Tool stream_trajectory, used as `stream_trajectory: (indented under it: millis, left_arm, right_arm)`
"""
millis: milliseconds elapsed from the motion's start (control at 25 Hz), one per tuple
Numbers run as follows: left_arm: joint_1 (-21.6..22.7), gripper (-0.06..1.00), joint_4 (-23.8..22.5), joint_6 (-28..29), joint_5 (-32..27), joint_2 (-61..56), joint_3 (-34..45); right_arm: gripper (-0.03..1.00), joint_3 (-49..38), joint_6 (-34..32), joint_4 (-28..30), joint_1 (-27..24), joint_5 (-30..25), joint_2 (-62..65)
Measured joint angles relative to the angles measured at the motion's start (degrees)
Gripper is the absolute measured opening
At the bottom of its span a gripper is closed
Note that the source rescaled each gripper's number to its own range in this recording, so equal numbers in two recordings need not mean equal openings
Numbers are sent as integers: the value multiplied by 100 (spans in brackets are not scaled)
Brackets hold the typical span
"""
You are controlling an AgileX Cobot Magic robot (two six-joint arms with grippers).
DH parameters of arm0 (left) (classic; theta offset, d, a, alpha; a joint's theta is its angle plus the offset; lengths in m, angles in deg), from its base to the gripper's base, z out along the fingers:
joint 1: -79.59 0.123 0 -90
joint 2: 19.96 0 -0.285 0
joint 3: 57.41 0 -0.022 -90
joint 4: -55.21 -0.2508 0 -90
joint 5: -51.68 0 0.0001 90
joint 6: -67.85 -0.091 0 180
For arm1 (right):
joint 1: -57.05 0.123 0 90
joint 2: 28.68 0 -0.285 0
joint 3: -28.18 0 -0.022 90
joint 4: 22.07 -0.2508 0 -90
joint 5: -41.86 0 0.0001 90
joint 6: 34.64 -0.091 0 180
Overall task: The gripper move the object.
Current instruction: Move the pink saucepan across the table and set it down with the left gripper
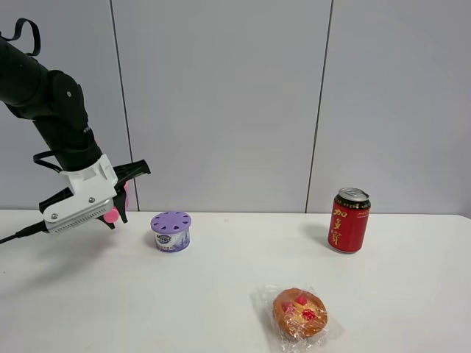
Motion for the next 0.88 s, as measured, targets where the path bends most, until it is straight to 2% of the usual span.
stream_trajectory:
  millis: [360, 600, 880]
  left_arm:
    - [0, 0, 39, -819, 346, 415, 0]
    - [0, 0, 45, -852, 367, 596, 0]
    - [0, 0, 437, -864, 237, 642, 7]
  right_arm:
    - [100, 0, 0, 0, 0, 0, 0]
    - [100, 0, 0, 0, 0, 0, 0]
    - [100, 0, 0, 0, 0, 0, 0]
